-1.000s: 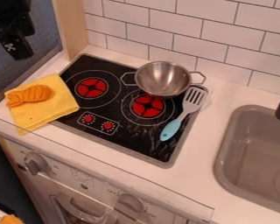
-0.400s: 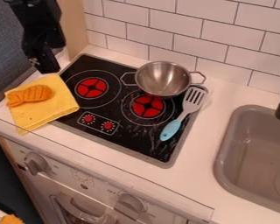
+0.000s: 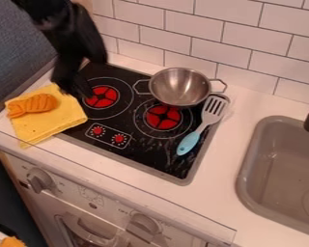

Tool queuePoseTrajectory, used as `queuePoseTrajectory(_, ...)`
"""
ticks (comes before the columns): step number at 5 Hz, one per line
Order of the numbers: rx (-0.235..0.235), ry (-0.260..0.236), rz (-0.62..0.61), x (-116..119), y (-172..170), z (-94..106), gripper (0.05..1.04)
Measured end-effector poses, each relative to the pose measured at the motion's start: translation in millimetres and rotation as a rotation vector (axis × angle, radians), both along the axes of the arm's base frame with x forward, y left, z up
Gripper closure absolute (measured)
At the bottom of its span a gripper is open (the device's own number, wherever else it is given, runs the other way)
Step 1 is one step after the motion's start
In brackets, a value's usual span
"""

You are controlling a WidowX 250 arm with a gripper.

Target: Place the silver pot to the top left corner of the surface.

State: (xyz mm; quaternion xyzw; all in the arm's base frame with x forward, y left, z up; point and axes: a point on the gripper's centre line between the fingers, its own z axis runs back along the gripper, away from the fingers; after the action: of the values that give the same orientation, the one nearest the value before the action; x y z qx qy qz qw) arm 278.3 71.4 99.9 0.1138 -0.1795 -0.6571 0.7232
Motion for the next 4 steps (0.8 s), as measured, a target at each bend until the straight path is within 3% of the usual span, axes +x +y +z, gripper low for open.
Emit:
queuePoseTrajectory(1, 0.02, -0.05, -0.072, 13, -19, -14.5, 0.082)
queuePoseTrajectory(2, 0.01, -0.039, -0.124, 26, -31, -34.0, 0.082)
queuePoseTrajectory(4, -0.022, -0.049, -0.17, 51, -38, -52.4, 0.082)
